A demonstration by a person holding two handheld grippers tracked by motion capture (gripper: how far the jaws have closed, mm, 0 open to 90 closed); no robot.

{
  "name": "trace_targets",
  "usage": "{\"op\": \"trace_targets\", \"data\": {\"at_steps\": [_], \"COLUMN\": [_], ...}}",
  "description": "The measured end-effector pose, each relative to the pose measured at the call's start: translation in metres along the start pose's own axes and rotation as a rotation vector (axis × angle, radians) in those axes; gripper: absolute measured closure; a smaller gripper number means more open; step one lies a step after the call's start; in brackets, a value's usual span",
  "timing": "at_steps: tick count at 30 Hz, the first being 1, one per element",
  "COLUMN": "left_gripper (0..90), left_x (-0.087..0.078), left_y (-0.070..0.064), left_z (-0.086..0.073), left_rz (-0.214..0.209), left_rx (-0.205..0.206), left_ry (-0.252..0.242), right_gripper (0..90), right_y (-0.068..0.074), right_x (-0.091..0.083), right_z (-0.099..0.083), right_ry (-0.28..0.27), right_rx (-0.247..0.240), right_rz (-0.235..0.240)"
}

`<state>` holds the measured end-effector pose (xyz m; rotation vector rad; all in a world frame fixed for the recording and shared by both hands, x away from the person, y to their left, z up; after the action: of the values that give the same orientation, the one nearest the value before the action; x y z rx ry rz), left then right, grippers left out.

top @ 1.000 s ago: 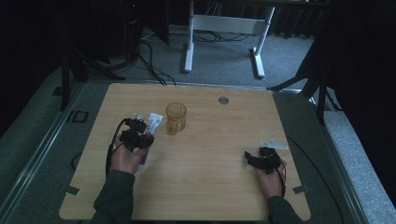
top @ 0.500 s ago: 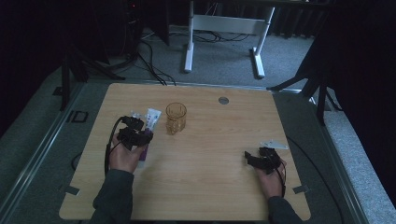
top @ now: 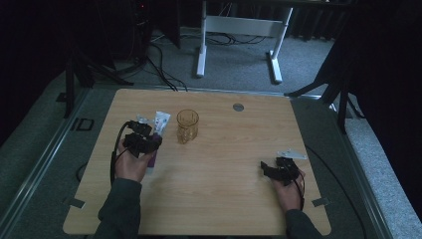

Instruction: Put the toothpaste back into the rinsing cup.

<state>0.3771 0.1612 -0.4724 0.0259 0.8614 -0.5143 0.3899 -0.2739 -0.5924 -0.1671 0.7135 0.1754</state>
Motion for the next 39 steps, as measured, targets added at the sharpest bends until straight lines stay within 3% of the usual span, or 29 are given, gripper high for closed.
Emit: {"op": "trace_targets", "data": {"at_steps": [15, 39], "left_gripper": [70.4, 70.4], "left_x": [-0.0023, -0.0017], "left_y": [-0.0005, 0.0018], "left_z": [0.0053, 0.0094], "left_rz": [0.01, 0.024], "left_rx": [0.015, 0.035], "left_ry": [-0.071, -0.13], "right_gripper": [29.4, 29.4], "right_y": [0.0006, 0.0009], "right_x": [0.0, 0.0001], "right_z": [0.0, -0.0001], "right_ry": [0.002, 0.002], "right_rx": [-0.006, -0.007], "right_rz": [-0.007, -0.009]}}
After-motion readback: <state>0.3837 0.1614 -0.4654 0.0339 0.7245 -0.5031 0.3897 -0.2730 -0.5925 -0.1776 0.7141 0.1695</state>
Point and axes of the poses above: each handheld gripper's, and its own axes: x roughly forward along the jaws, z roughly out of its top, y roughly to its left, the point moved 5 cm from there along x, roughly forward along the jaws, and after that the axes turned 10 degrees about -z, right-handed, at the moved point
